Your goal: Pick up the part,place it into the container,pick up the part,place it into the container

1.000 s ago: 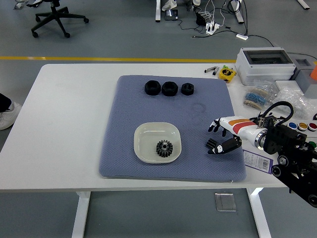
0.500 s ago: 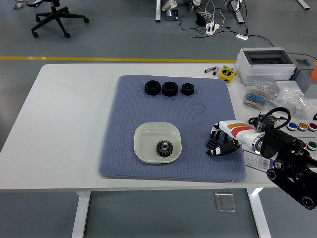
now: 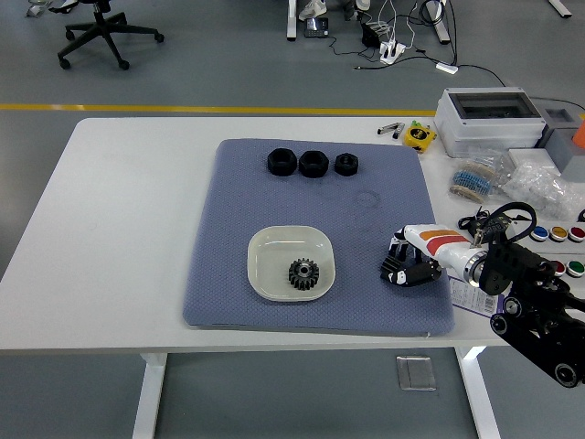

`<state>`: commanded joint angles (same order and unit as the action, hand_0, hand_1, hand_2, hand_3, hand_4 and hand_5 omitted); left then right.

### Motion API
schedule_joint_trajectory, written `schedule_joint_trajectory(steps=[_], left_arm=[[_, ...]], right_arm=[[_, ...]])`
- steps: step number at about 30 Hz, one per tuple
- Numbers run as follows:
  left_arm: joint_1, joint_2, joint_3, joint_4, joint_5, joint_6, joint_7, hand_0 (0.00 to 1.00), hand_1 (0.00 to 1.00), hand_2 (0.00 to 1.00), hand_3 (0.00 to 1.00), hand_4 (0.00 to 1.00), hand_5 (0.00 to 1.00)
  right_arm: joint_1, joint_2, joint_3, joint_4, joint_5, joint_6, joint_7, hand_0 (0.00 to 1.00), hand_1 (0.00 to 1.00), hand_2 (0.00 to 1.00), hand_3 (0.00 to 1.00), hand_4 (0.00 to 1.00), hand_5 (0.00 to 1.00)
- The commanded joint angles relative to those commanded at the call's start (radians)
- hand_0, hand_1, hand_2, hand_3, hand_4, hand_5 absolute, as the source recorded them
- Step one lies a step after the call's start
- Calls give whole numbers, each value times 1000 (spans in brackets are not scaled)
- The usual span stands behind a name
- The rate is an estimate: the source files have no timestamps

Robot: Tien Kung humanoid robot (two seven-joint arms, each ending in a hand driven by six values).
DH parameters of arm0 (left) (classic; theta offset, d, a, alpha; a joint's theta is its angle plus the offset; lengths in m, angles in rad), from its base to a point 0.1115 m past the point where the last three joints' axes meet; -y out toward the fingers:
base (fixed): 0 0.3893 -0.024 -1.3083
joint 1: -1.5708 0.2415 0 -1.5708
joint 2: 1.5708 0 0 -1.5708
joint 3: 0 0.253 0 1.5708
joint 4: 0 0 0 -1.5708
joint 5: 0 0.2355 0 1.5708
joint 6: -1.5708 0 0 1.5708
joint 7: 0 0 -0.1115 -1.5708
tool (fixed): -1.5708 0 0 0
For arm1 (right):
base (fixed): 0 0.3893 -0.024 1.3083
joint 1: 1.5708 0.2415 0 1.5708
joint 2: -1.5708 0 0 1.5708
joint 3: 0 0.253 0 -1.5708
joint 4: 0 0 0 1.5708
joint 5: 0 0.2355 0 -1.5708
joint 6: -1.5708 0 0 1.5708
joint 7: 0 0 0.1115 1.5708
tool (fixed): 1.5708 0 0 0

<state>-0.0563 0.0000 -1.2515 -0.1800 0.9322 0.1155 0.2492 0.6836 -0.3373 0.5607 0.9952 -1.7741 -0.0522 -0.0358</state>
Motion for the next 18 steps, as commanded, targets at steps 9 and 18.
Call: schedule_joint_trajectory(steps=[9, 18], left_arm=[[2, 0, 4, 0, -2, 0, 1, 822, 792, 833, 575, 490, 715], [5, 0, -8, 0, 20, -4, 6, 821, 792, 833, 576, 490, 714]], right_arm=[[-7, -2, -1, -3, 9, 7, 6, 2, 105, 279, 480, 723, 501], [-13, -5, -4, 2, 10, 2, 12, 2, 65, 226, 445, 718, 499]])
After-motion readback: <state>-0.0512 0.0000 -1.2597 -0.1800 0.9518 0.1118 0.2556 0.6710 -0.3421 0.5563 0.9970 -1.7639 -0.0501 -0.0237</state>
